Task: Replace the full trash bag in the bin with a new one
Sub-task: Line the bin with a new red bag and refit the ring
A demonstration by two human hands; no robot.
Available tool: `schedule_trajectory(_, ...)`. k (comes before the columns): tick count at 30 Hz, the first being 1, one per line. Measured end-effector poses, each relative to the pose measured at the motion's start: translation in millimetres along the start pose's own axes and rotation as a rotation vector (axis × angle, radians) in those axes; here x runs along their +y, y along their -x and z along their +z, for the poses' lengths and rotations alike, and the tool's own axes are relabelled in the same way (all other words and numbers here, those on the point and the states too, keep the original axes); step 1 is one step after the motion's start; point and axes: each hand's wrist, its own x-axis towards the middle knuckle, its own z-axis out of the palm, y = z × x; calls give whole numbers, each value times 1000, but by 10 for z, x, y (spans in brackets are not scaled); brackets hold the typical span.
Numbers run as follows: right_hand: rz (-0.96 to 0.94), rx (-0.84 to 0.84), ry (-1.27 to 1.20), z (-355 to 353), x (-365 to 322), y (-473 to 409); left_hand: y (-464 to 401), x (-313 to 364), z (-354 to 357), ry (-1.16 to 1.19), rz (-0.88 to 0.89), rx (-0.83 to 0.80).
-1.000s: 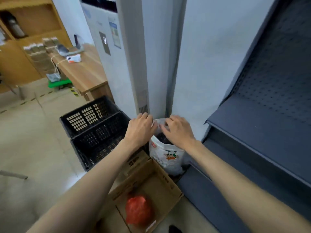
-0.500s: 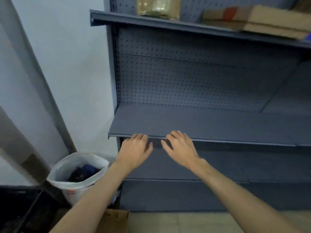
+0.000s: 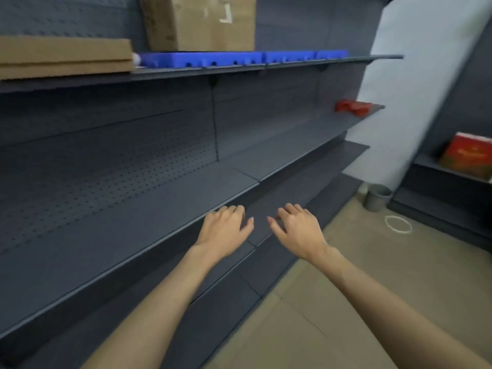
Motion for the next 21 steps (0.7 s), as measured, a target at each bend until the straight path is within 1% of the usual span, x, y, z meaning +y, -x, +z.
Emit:
schedule_trajectory(7, 300, 0, 82, -297, 1795, 476, -1065, 1606, 563, 49, 279, -64)
schedule_trajectory(12, 458, 2, 130, -353, 2755, 732, -1636, 2626, 798, 102, 432, -82)
schedule_trajectory(16, 533, -7, 142, -380, 3327, 780, -2014, 3137, 1024, 113, 490, -143)
schedule_trajectory(21, 584, -42, 158, -349, 3852, 690, -2419, 3424, 1337, 99, 505, -204)
